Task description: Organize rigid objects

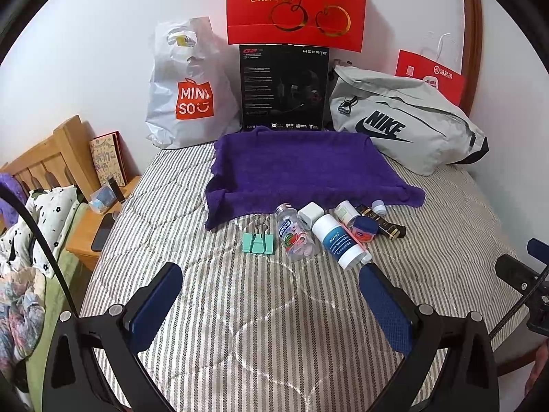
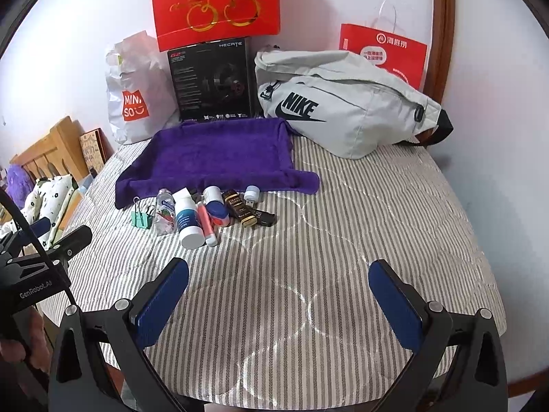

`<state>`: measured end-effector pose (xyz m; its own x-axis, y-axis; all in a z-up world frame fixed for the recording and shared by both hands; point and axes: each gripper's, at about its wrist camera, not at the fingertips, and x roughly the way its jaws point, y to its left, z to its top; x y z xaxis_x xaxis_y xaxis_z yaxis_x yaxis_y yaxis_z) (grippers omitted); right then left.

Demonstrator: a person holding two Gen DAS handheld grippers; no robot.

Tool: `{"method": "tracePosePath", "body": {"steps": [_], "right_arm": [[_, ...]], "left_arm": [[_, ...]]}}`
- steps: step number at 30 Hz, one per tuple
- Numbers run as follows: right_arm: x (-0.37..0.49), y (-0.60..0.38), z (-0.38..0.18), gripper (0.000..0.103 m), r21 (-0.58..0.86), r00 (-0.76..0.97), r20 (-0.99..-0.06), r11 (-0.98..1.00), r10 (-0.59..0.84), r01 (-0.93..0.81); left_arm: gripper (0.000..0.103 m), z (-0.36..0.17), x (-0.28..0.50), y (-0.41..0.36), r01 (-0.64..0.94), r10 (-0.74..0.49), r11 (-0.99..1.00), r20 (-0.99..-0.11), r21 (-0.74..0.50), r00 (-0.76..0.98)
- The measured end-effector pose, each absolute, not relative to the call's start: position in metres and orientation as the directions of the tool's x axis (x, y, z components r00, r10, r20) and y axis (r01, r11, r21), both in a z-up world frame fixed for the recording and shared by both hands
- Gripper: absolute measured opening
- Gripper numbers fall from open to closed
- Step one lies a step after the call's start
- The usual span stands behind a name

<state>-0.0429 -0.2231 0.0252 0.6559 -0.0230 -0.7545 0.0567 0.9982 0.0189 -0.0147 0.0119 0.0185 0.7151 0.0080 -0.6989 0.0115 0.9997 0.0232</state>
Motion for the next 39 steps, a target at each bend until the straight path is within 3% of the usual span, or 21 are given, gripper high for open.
{"method": "tracePosePath", "body": {"steps": [9, 20, 30, 35, 39], "right_arm": [[-0.03, -0.227, 0.022, 0.103, 0.046, 0.661, -0.75, 0.998, 0.006, 0.043], [0.002, -0.23, 0.013, 0.103, 0.108, 0.67, -0.737, 0.994, 0.087, -0.011], [0.034, -0.228, -0.011, 0.103, -0.032, 0.662, -0.749, 1.0, -0.025, 0.002], [0.05, -0.233, -0.028, 0.103, 0.044, 0.636, -0.77, 0.999, 0.054, -0.031], [0.065, -0.228, -0.046, 0.103, -0.001, 0.617, -0.786, 0.998, 0.037, -0.06]], "left_arm": [[0.103, 0.005, 0.005, 0.016, 0.011, 0.017, 0.999, -0.711, 0.035, 0.703], [0.103, -0.051, 0.062, 0.042, -0.02, 0.043, 0.999, -0.768, 0.039, 0.638], [0.101, -0.093, 0.107, 0.047, 0.011, 0.028, 0.999, -0.807, 0.042, 0.59], [0.094, -0.103, 0.116, 0.045, 0.029, 0.015, 0.999, -0.817, 0.039, 0.577], [0.073, -0.107, 0.119, 0.045, 0.045, -0.017, 0.999, -0.819, 0.011, 0.574]]}}
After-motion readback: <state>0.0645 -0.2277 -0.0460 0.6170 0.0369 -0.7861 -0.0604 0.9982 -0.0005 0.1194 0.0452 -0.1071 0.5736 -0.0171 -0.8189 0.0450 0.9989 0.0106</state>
